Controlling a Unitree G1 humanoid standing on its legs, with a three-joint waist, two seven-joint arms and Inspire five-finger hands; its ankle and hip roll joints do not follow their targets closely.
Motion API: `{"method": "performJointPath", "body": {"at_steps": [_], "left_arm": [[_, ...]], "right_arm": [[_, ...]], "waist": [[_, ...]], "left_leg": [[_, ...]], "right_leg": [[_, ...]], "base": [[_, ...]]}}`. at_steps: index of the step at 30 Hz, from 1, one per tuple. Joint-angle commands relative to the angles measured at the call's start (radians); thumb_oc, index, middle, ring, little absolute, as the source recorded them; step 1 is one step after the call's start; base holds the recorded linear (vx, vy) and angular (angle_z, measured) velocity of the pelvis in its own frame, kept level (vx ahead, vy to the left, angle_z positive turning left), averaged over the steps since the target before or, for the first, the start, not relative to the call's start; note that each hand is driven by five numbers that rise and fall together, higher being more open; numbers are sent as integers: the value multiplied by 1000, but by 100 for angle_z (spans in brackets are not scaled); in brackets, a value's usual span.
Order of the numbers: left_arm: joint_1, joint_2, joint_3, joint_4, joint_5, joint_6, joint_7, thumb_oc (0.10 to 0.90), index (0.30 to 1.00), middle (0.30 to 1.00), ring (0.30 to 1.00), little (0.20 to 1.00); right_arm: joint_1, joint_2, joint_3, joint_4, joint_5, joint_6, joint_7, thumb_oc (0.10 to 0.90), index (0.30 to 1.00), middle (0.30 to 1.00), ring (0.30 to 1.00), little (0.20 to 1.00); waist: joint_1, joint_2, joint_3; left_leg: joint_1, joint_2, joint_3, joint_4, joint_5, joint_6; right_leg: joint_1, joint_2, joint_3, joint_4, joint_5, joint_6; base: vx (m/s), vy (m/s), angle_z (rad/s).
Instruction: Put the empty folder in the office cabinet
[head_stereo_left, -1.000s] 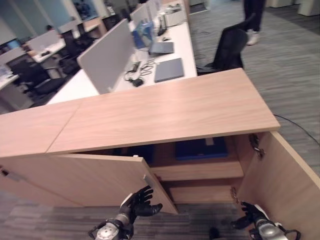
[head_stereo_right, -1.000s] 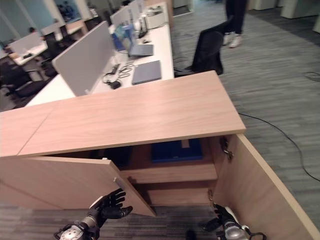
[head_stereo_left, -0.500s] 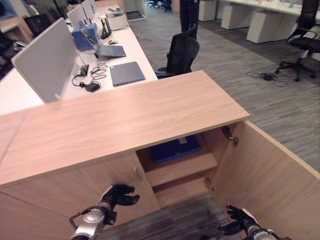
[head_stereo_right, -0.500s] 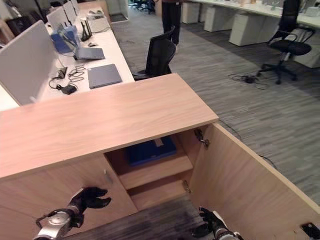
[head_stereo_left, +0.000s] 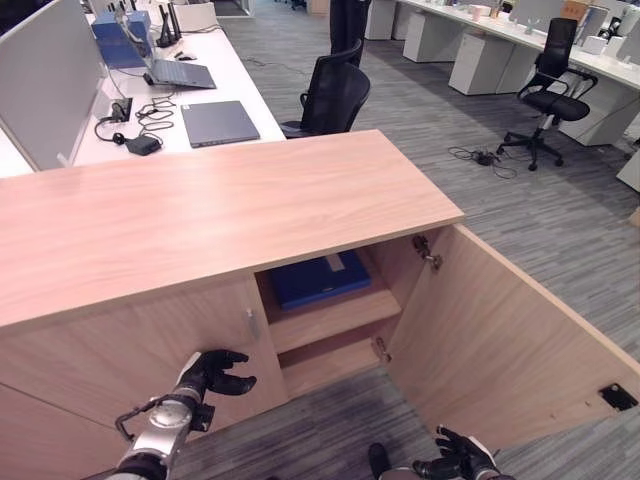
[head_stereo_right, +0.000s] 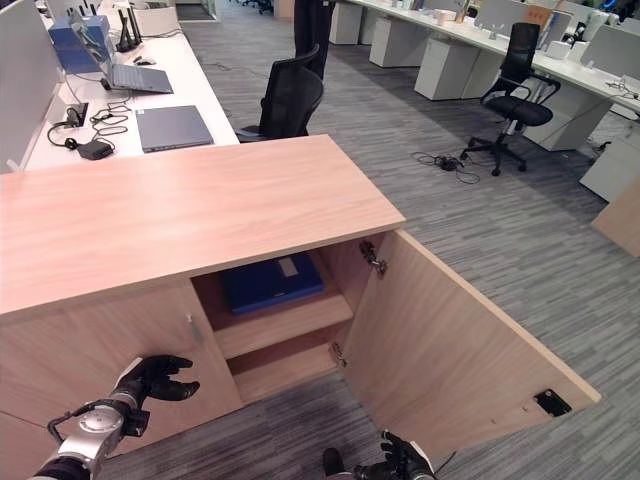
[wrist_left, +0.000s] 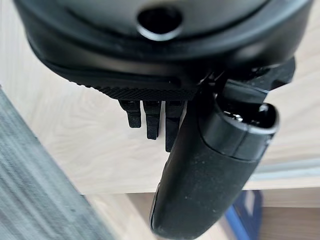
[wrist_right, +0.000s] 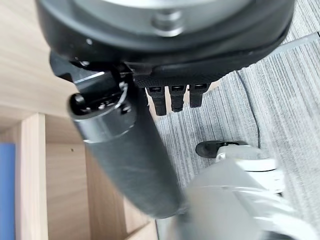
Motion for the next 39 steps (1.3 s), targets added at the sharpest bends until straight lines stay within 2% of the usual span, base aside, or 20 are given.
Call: {"method": "performJointPath", "body": {"at_steps": [1, 4, 5, 7, 10, 11, 15, 18, 21, 23, 27, 29, 32, 34, 35, 36, 39], "left_arm": [[-195, -7, 48, -94, -37, -125, 4, 800, 900, 900, 900, 900], [-111, -75, -8, -160, -32, -108, -40, 800, 900, 900, 900, 900], [-75, -100, -26, -185, -34, -100, -55, 800, 900, 900, 900, 900], [-52, -116, -47, -196, -39, -93, -70, 800, 900, 900, 900, 900], [-44, -139, -70, -172, -29, -90, -77, 800, 900, 900, 900, 900], [-34, -156, -83, -155, -22, -87, -83, 800, 900, 900, 900, 900], [-9, -183, -91, -125, -22, -85, -88, 800, 900, 900, 900, 900], [15, -205, -86, -94, -29, -84, -85, 800, 900, 900, 900, 900], [46, -224, -79, -76, -46, -81, -88, 800, 900, 900, 900, 900], [69, -220, -64, -60, -52, -75, -98, 800, 900, 900, 900, 900], [87, -213, -53, 2, -39, -70, -108, 800, 900, 900, 900, 900], [96, -196, -54, 18, -9, -66, -118, 800, 900, 900, 900, 900], [99, -189, -48, 29, 2, -62, -126, 800, 900, 900, 900, 900], [99, -182, -47, 54, 20, -56, -135, 800, 900, 900, 900, 900], [97, -181, -48, 59, 25, -55, -137, 800, 900, 900, 900, 900], [100, -177, -51, 64, 38, -55, -138, 800, 900, 900, 900, 900], [95, -181, -43, 92, 43, -48, -126, 800, 900, 900, 900, 900]], "right_arm": [[-67, -16, 43, -22, 12, -48, -19, 800, 900, 900, 900, 900], [-89, -14, 37, -10, -2, -38, -30, 800, 900, 900, 900, 900], [-97, -12, 32, -4, -2, -34, -35, 800, 900, 900, 900, 900], [-108, -10, 33, 2, 1, -31, -37, 800, 900, 900, 900, 900], [-111, -12, 38, 5, 11, -30, -33, 800, 900, 900, 900, 900], [-106, -14, 48, 3, 10, -29, -28, 800, 900, 900, 900, 900], [-116, -20, 83, 29, -1, -27, -14, 800, 900, 900, 900, 900], [-128, -31, 86, 78, 9, -26, -12, 800, 900, 900, 900, 900], [-124, -28, -4, 191, 128, -32, -22, 800, 900, 900, 900, 900], [-131, -61, -66, 223, 177, -41, -36, 800, 900, 900, 900, 900], [-156, -173, -165, 174, 239, -70, -61, 800, 900, 900, 900, 900], [-192, -252, -210, 76, 262, -91, -79, 800, 900, 900, 900, 900], [-218, -293, -224, -27, 261, -105, -87, 800, 900, 900, 900, 900], [-278, -340, -181, -173, 207, -116, -87, 800, 900, 900, 900, 900], [-286, -342, -168, -196, 196, -114, -83, 800, 900, 900, 900, 900], [-334, -335, -115, -280, 169, -121, -73, 800, 900, 900, 900, 900], [-358, -276, -55, -360, 183, -119, -53, 800, 900, 900, 900, 900]], "waist": [[-2, 52, -16], [25, 47, -21], [37, 46, -22], [45, 45, -25], [39, 46, -27], [28, 51, -30], [-1, 78, -33], [-34, 114, -21], [-70, 145, -11], [-79, 149, -6], [-88, 151, -11], [-81, 140, -15], [-73, 132, -20], [-47, 115, -27], [-42, 113, -31], [-20, 102, -34], [2, 91, -38]], "left_leg": [[61, -23, -17, -1, -125, -35], [61, -24, 7, -1, -125, -28], [64, -21, 30, 0, -121, -28], [62, -16, 45, 3, -118, -32], [64, -4, 58, 6, -108, -44], [74, 5, 63, 8, -107, -54], [105, 47, 96, 13, -84, -81], [137, 97, 154, 29, -53, -112], [152, 129, 195, 53, -37, -132], [159, 145, 208, 70, -32, -141], [156, 161, 195, 74, -15, -153], [162, 155, 180, 69, -24, -154], [157, 153, 172, 68, -28, -152], [155, 142, 157, 59, -36, -147], [152, 142, 156, 56, -37, -146], [149, 135, 147, 49, -42, -142], [146, 127, 134, 39, -47, -137]], "right_leg": [[82, -71, -77, 118, -3, 46], [94, -94, -132, 122, 10, 32], [103, -112, -168, 117, 19, 35], [113, -120, -182, 97, 27, 35], [136, -105, -154, 41, 12, 36], [152, -87, -130, 5, -2, 33], [164, -27, -64, -68, -16, 16], [175, 20, -12, -93, -40, -4], [192, 58, 19, -120, -60, -25], [200, 71, 24, -124, -68, -31], [218, 79, 9, -122, -76, -39], [236, 70, -5, -121, -80, -35], [234, 66, -9, -118, -76, -34], [241, 57, -25, -115, -71, -27], [238, 55, -26, -115, -69, -27], [238, 48, -36, -114, -64, -23], [240, 41, -46, -113, -59, -19]], "base": [[-75, -17, -15], [-72, -70, -7], [-83, -134, -29], [-78, -156, -73], [-29, -169, -74], [8, -230, -55], [13, -254, -74], [22, -230, -77], [19, -121, -63], [38, -117, -37], [26, -60, -3], [34, -24, 19], [19, 5, 27], [14, 18, 27], [5, 35, 31], [-3, 49, 28], [3, 38, 2]]}}
